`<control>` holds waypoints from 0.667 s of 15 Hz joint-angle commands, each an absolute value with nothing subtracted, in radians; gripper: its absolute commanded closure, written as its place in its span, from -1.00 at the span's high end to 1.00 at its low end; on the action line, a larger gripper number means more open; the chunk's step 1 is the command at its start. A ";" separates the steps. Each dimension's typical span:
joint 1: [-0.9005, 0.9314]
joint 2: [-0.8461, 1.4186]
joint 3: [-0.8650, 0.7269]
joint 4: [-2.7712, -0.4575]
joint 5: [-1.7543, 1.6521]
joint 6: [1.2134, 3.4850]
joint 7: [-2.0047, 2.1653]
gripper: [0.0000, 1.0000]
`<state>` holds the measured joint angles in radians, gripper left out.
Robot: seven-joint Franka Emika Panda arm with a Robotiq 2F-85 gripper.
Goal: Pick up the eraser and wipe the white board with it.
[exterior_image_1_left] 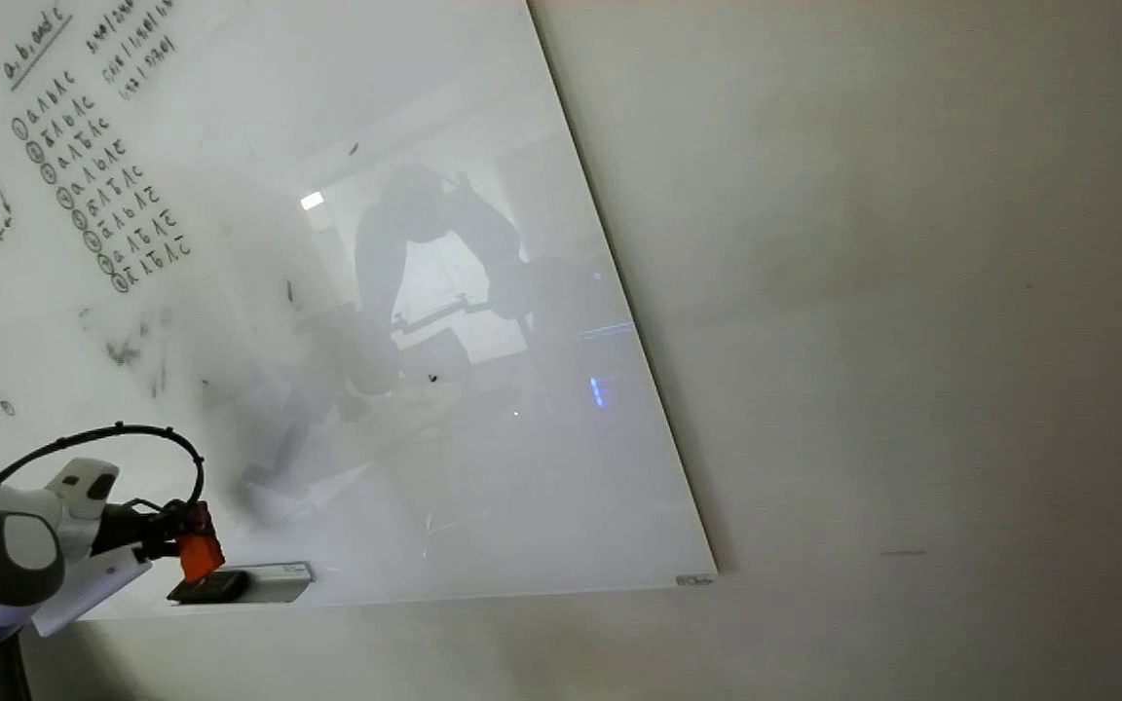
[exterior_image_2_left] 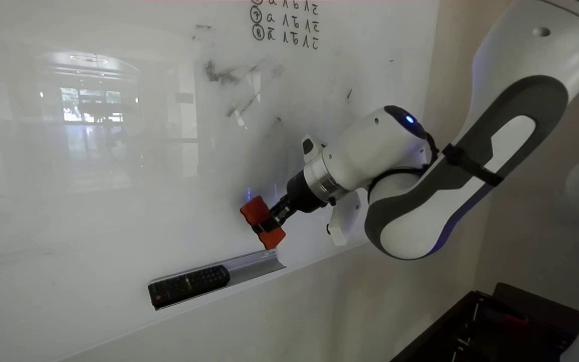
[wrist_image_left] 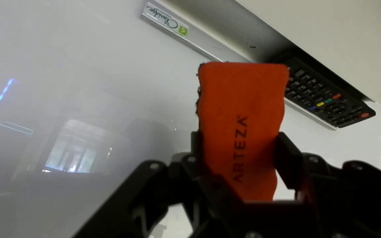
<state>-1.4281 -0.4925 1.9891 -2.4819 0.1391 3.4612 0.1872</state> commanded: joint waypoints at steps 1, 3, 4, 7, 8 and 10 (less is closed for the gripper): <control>-1.427 -0.503 1.980 -2.479 0.110 3.458 0.216 0.07; -1.434 -0.507 1.984 -2.475 0.110 3.458 0.216 -0.43; -1.411 -0.535 1.962 -2.458 0.132 3.459 0.223 -0.43; -1.346 -0.605 1.912 -2.424 0.194 3.459 0.257 -0.43; -1.326 -0.624 1.899 -2.414 0.212 3.459 0.273 -0.43; -1.292 -0.676 1.885 -2.397 0.257 3.459 0.310 -0.43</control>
<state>-1.3447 -0.5712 1.9203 -2.4342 0.1991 3.4612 0.2400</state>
